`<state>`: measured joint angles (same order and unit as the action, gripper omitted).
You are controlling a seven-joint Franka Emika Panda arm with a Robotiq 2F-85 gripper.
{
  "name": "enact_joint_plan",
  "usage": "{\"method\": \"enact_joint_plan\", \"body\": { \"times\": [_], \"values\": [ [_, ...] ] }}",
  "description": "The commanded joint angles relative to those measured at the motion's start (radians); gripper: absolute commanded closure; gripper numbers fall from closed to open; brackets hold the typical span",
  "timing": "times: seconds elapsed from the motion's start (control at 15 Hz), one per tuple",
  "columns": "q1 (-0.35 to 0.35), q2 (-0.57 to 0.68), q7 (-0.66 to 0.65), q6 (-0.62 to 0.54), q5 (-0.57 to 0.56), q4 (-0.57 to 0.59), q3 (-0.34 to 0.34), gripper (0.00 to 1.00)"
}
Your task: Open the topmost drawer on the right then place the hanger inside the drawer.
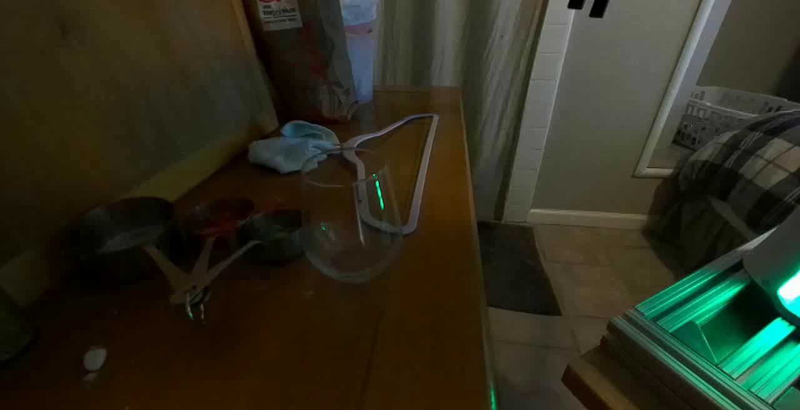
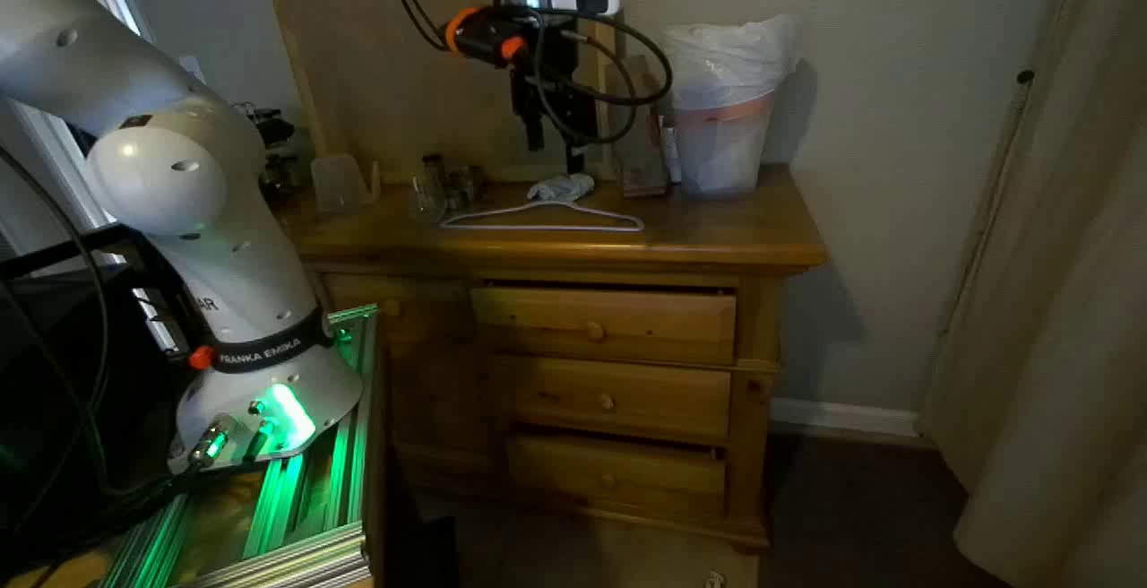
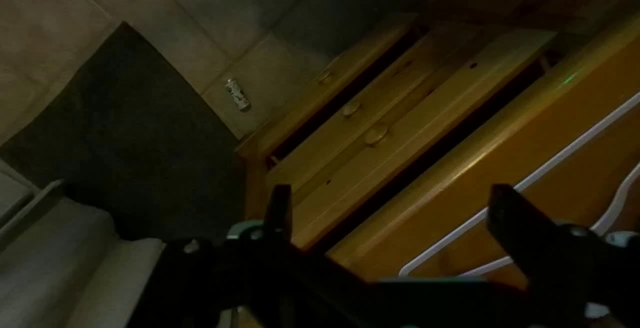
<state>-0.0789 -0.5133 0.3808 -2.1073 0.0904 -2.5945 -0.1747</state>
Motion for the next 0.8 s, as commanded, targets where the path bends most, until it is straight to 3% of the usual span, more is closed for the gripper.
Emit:
{"method": "enact_joint_plan", "body": {
  "times": [0.0,0.33,0.4,0.53,0.73],
  "values": [
    [0.015,0.001,0.006,0.003,0.008,0.002,0.014,0.0],
    [0.015,0.001,0.006,0.003,0.008,0.002,0.014,0.0],
    [0.033,0.01,-0.016,-0.087,0.019,-0.023,0.005,0.0],
    [0.047,0.077,0.027,-0.145,0.018,-0.031,-0.033,0.0],
    [0.03,0.173,0.188,-0.265,0.093,-0.078,-0.126,0.0]
  ]
}}
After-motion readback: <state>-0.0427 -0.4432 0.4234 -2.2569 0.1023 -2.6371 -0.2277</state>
